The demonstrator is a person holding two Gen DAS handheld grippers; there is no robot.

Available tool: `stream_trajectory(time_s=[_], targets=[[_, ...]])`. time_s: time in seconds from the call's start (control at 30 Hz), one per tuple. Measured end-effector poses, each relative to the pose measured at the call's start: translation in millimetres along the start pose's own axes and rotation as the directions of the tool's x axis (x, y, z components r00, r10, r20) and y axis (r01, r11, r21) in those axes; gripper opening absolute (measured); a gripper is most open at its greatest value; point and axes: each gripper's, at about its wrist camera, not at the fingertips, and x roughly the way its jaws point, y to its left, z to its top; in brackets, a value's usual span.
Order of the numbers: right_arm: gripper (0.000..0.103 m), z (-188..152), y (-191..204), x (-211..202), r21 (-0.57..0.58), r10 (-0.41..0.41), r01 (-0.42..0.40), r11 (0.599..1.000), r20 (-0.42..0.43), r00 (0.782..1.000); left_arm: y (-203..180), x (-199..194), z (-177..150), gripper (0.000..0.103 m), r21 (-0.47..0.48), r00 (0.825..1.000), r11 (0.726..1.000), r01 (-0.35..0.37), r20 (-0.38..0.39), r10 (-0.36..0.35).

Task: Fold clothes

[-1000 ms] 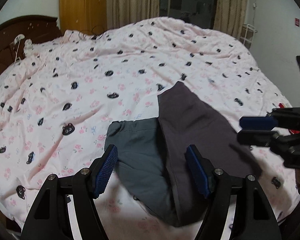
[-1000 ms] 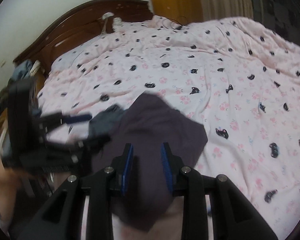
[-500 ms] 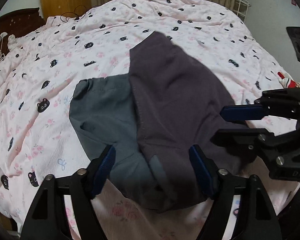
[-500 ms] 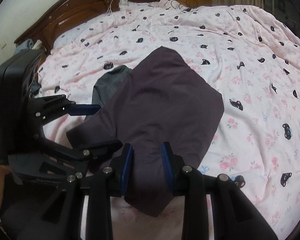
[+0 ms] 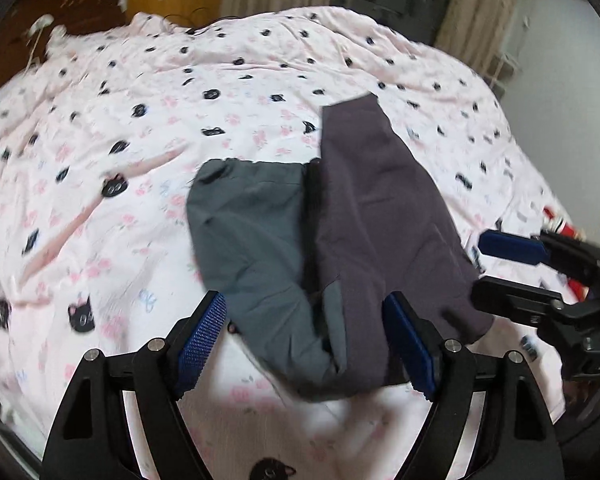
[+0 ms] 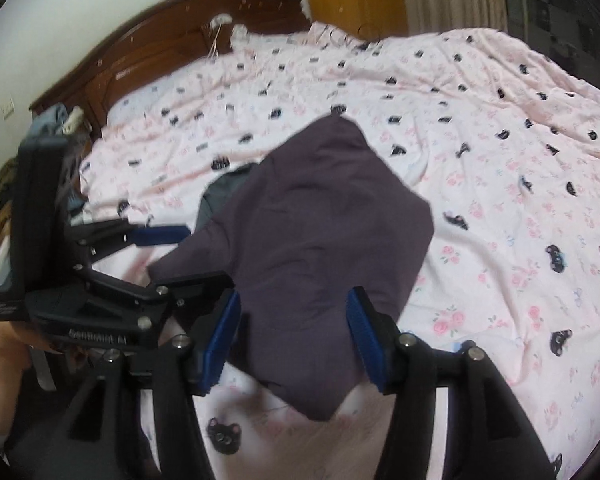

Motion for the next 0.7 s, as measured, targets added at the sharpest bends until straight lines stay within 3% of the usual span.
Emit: stream_trajectory(time_s=[0.23,0.37,0.5,0.7], targets=[[0.068,-5.5,2.0,-31.3,0.067,-0.017,0.013,0.998,0.051,0.999,-5.9,-18.1,-10.5,0.078,-0.089,0.997,0.996,-0.026,0.063,0.032],[0.074,-13.3,5.4,-42.5,0.106,-0.032,0.024,0.994,0.068,0.997,-19.9,-28.9,-21.0,0.078,-0.076,0.993,0.996,-0.055,0.102,0.063],[0.075,-21.6,-3.6,-52.9,0.184,0.002,-0.018,0.983,0.086,0.996,-30.1,-37.2,-28.4,0.078,-0.038,0.985,0.994,-0.102,0.139,0.106],[0.075,-35.6,-20.3,-59.0,0.259,0.018,-0.039,0.965,0.082,0.996,-26.0,-39.7,-36.8,0.079,-0.067,0.983,0.992,-0.111,0.142,0.119]])
